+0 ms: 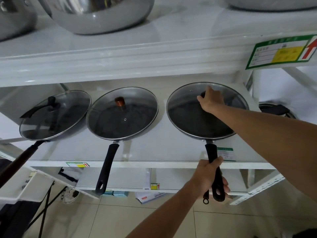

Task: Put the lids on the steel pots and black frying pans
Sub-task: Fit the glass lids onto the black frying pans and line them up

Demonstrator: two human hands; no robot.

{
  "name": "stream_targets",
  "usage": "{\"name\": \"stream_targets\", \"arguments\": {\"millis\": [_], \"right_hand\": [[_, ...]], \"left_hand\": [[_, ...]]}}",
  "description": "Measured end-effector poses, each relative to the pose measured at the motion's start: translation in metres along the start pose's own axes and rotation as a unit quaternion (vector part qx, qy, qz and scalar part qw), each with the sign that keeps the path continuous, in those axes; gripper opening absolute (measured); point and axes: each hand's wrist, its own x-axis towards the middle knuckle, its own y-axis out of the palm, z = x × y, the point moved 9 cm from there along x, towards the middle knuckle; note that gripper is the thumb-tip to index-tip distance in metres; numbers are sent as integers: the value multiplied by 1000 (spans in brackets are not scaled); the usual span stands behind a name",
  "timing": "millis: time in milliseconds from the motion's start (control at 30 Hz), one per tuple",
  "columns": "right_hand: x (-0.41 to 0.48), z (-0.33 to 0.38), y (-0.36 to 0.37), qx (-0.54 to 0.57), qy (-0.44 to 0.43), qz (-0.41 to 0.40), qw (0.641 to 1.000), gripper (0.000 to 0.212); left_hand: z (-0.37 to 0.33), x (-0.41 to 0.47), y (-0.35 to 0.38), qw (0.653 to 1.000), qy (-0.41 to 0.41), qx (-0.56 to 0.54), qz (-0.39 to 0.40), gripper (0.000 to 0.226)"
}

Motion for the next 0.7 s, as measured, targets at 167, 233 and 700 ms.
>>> {"name": "stream_targets", "arguments": {"millis": [167, 233, 700], "right_hand": [[3, 0, 9, -22, -17, 12, 1000, 55], [3, -3, 8, -22, -13, 19, 999, 57], [-43, -13, -8, 17, 7, 20, 1000, 78]], "left_hand": [[-6, 0, -2, 1000, -4, 9, -12, 47], [-7, 1, -1, 1000, -7, 10, -16, 49], [-2, 0, -3, 998, -49, 43, 18, 58]]}}
